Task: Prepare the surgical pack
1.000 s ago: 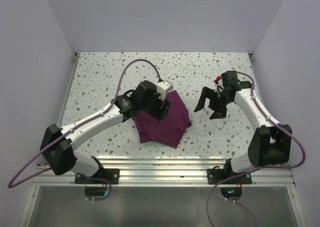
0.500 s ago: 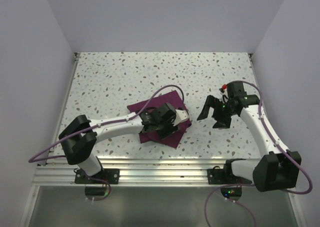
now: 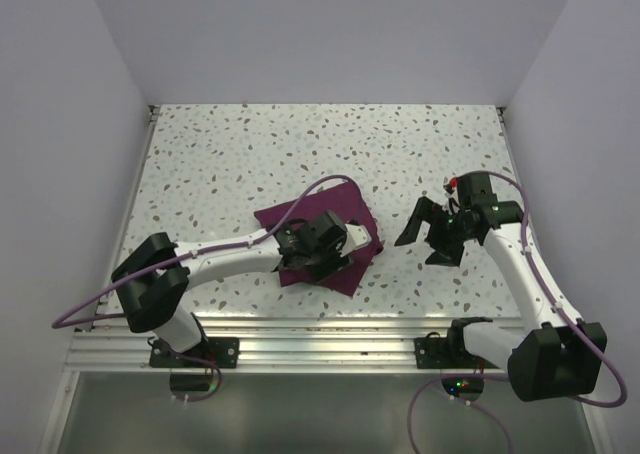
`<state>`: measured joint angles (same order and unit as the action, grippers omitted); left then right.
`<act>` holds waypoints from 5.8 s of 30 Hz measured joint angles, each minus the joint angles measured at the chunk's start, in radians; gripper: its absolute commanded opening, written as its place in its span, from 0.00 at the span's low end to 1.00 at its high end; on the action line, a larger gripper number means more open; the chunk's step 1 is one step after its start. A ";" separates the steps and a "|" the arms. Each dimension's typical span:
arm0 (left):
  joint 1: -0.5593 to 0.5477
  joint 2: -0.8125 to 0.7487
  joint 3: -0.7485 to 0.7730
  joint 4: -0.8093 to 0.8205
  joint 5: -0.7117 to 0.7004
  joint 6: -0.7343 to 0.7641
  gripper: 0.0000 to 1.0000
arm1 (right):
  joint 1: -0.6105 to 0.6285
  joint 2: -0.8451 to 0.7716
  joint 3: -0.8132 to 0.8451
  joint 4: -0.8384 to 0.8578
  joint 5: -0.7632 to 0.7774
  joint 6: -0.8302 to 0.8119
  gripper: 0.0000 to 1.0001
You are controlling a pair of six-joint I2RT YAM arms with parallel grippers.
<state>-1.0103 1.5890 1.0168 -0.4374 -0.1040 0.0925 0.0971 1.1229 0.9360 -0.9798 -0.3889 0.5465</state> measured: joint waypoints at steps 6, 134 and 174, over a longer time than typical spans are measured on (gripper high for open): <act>0.000 0.000 0.002 -0.009 0.004 -0.003 0.63 | 0.000 0.000 0.000 0.001 -0.006 0.004 0.99; -0.240 0.107 0.084 -0.063 -0.327 -0.168 0.38 | 0.186 0.010 -0.280 0.428 -0.097 0.428 0.59; -0.209 0.154 0.045 0.025 -0.311 -0.187 0.18 | 0.183 0.010 -0.280 0.428 -0.099 0.414 0.58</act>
<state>-1.2190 1.7428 1.0622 -0.4122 -0.4149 -0.0944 0.2802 1.1324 0.6556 -0.5514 -0.4881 0.9600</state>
